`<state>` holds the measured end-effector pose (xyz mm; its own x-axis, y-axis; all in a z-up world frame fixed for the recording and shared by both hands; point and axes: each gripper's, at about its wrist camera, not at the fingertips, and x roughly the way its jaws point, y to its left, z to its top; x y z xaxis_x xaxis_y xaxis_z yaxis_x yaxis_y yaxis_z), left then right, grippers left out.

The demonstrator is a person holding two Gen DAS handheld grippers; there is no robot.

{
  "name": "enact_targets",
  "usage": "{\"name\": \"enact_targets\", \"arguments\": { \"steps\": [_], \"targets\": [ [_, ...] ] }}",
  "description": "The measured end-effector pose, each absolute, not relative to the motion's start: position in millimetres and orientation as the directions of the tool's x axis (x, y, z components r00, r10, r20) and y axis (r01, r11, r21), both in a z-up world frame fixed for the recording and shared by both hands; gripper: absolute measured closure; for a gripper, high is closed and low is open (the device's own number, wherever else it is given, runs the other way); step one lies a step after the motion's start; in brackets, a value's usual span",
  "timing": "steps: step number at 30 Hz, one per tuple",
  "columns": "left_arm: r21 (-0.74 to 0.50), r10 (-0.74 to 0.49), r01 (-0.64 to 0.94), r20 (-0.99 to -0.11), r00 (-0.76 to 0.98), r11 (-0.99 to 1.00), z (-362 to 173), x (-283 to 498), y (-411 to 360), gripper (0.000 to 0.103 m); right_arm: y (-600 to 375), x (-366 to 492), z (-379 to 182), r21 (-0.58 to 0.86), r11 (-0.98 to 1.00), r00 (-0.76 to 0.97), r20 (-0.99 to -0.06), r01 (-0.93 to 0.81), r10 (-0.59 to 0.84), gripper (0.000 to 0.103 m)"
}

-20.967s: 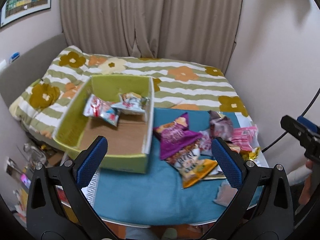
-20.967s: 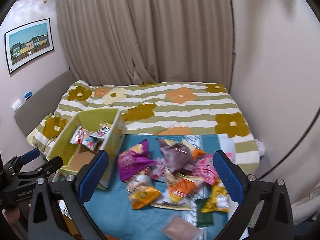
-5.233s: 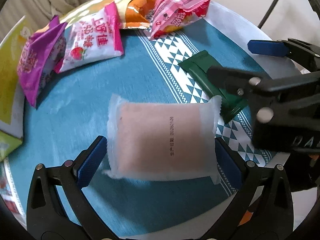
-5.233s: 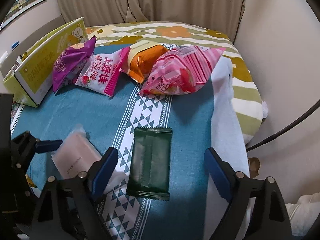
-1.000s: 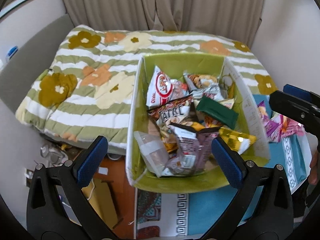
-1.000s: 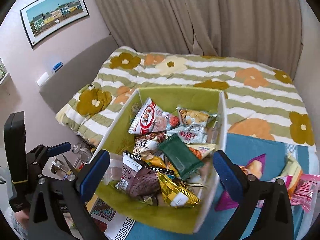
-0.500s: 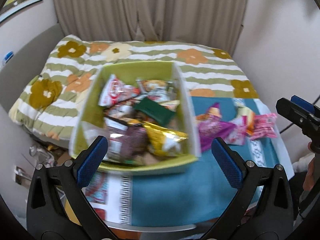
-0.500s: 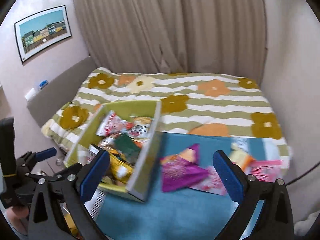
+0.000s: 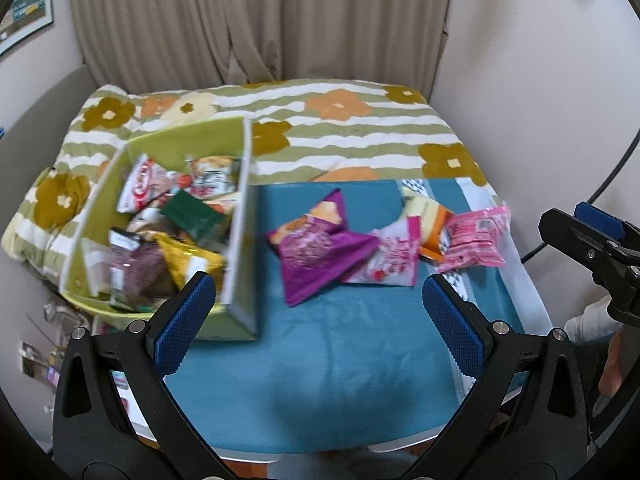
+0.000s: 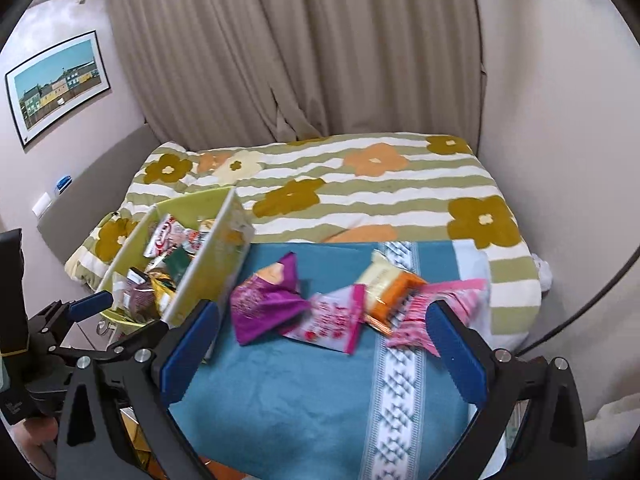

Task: Organize snacks
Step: 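Withdraw both tools from the box and move toward the remaining packets, then grasp the white-orange packet with the left tool while the right tool grasps the pink striped packet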

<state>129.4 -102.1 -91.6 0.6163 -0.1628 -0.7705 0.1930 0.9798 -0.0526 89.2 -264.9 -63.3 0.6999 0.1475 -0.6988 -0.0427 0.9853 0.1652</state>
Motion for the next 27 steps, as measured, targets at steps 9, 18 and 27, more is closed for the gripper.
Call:
{"name": "enact_targets", "arguments": {
  "steps": [9,18,27],
  "targets": [
    [-0.058,-0.217,0.289,-0.802,0.557,0.956,-116,169,-159,0.001,-324,98,-93,0.198,0.977,0.662,-0.743,0.075,0.1,0.0],
    [-0.075,-0.276,0.409,-0.844,0.459,0.909,-145,244,-213,0.001,-362,129,-133,0.217,0.952,0.6,-0.798,0.218,0.045,0.0],
    [-0.09,-0.278,0.535,-0.918,0.282,0.84,-204,316,-270,0.001,-363,159,-188,0.177,0.93,0.507,-0.862,0.322,-0.011,0.001]
  ]
}}
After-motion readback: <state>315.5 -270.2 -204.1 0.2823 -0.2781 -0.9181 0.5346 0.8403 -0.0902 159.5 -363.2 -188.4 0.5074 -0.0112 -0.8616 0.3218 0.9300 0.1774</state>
